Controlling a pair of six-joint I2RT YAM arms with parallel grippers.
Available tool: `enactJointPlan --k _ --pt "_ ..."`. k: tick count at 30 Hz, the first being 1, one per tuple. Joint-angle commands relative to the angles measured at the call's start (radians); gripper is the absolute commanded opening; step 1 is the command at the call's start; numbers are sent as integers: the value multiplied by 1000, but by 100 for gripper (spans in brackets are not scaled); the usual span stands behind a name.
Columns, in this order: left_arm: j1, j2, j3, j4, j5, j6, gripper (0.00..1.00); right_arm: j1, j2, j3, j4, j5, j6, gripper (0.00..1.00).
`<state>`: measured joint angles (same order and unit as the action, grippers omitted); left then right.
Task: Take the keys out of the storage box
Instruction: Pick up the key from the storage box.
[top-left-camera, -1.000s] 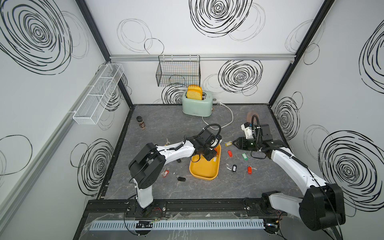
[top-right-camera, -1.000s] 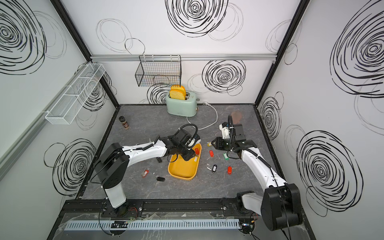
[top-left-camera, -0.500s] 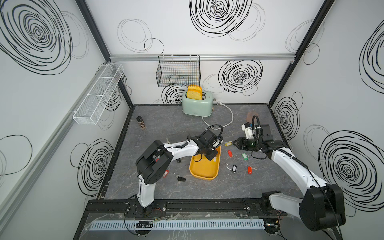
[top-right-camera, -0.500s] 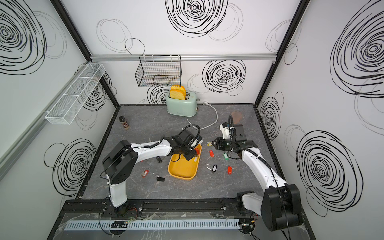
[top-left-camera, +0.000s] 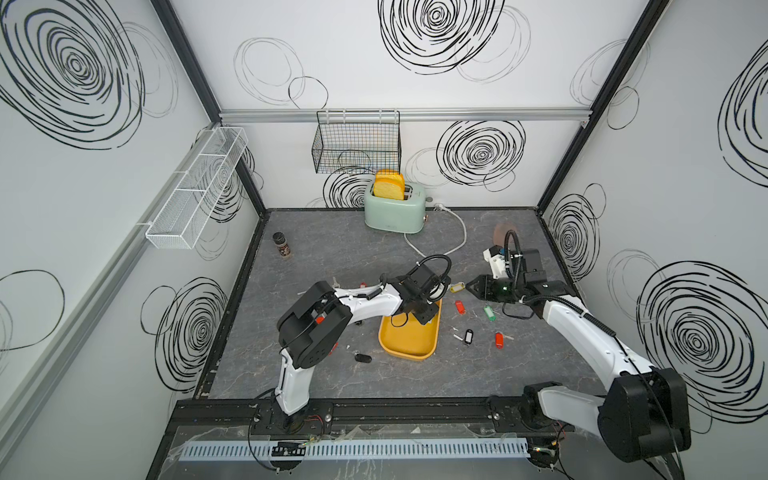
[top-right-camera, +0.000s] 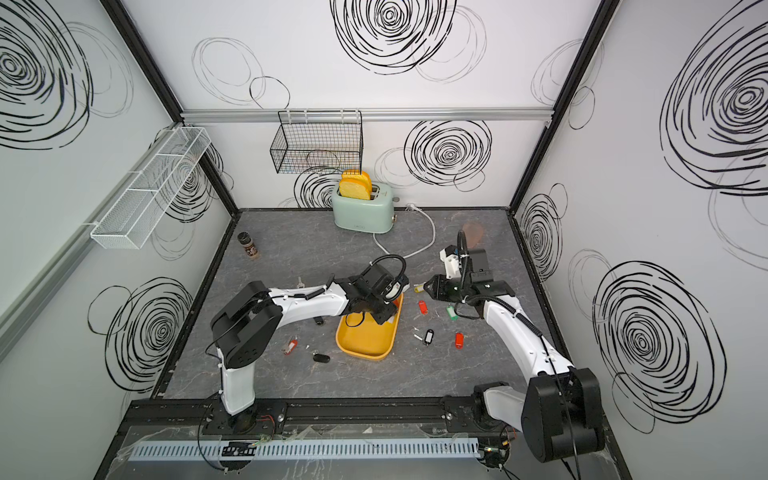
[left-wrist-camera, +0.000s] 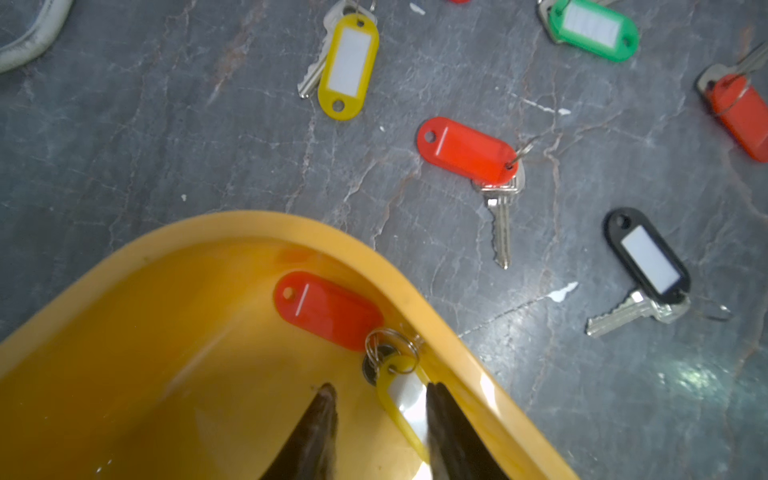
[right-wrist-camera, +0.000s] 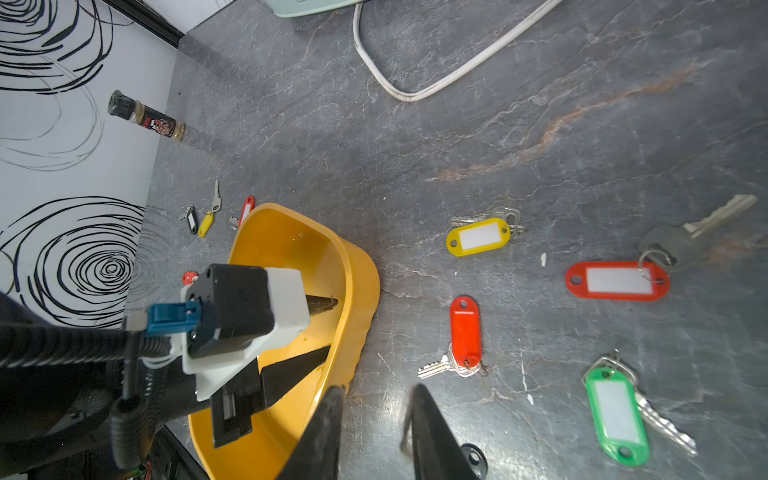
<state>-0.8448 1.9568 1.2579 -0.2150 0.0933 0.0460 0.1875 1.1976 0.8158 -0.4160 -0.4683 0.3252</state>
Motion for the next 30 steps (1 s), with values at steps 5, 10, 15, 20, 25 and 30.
enactJointPlan --k 5,10,15,20,25,30 --pt "-12 39 23 61 -35 12 32 -3 1 -4 -24 -5 -10 31" --pt "-20 55 29 68 -45 9 28 -4 7 2 -27 -4 -11 31" --pt "-29 63 31 72 -51 6 17 -3 10 1 -25 -4 -12 31" --pt "-30 48 29 73 -56 2 9 -3 8 0 -24 -3 -12 32" --pt "-24 1 28 56 -72 -2 0 -5 7 -4 -19 -1 -10 32" --pt "-1 -75 26 34 -75 -17 0 -5 6 -6 -11 -5 -8 32"
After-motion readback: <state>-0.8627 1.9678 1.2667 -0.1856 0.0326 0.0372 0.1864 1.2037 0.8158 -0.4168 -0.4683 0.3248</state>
